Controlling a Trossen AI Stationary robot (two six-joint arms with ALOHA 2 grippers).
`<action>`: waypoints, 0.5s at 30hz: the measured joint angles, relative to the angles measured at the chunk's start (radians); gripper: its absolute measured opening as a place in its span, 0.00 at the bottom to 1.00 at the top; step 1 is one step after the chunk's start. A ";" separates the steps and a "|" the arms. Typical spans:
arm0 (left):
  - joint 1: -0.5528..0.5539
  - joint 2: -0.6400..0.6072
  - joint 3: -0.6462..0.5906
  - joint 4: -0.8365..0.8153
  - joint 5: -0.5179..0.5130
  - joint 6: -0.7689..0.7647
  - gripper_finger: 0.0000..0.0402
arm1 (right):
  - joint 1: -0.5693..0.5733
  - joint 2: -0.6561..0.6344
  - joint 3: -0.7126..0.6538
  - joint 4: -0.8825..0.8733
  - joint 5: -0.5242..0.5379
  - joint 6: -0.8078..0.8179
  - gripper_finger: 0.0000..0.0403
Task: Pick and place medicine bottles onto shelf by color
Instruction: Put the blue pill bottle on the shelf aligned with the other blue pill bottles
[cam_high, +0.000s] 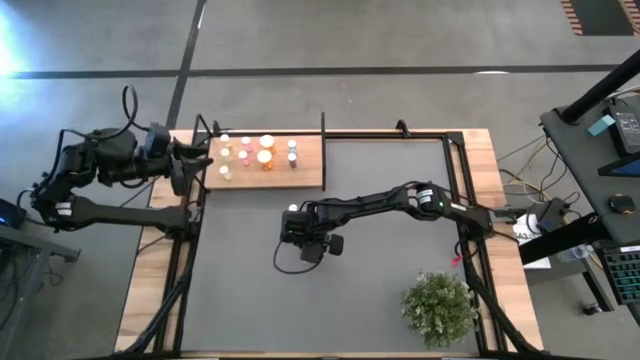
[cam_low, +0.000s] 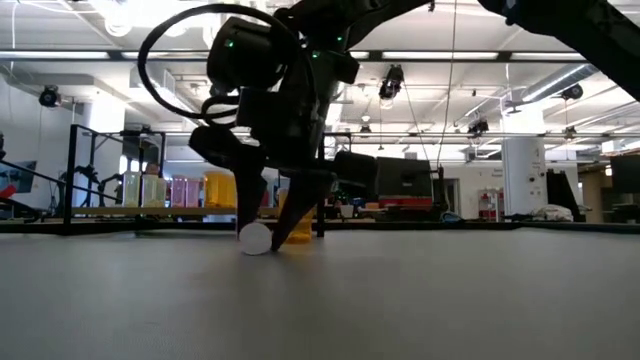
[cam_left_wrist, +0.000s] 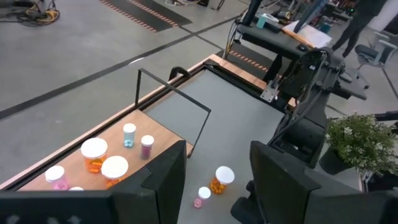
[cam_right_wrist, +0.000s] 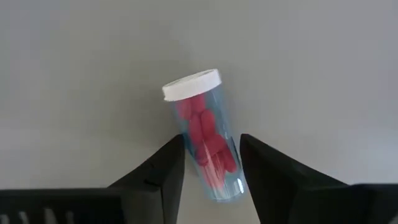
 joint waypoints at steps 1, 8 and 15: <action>0.000 -0.002 0.000 0.000 0.000 0.000 0.40 | 0.000 0.003 0.003 -0.006 -0.002 0.001 0.35; 0.000 -0.005 0.000 0.000 0.000 0.000 0.40 | 0.000 -0.009 0.001 -0.033 -0.008 0.085 0.31; 0.000 -0.005 0.000 0.000 0.000 0.001 0.40 | 0.000 -0.015 0.001 -0.039 -0.102 0.204 0.25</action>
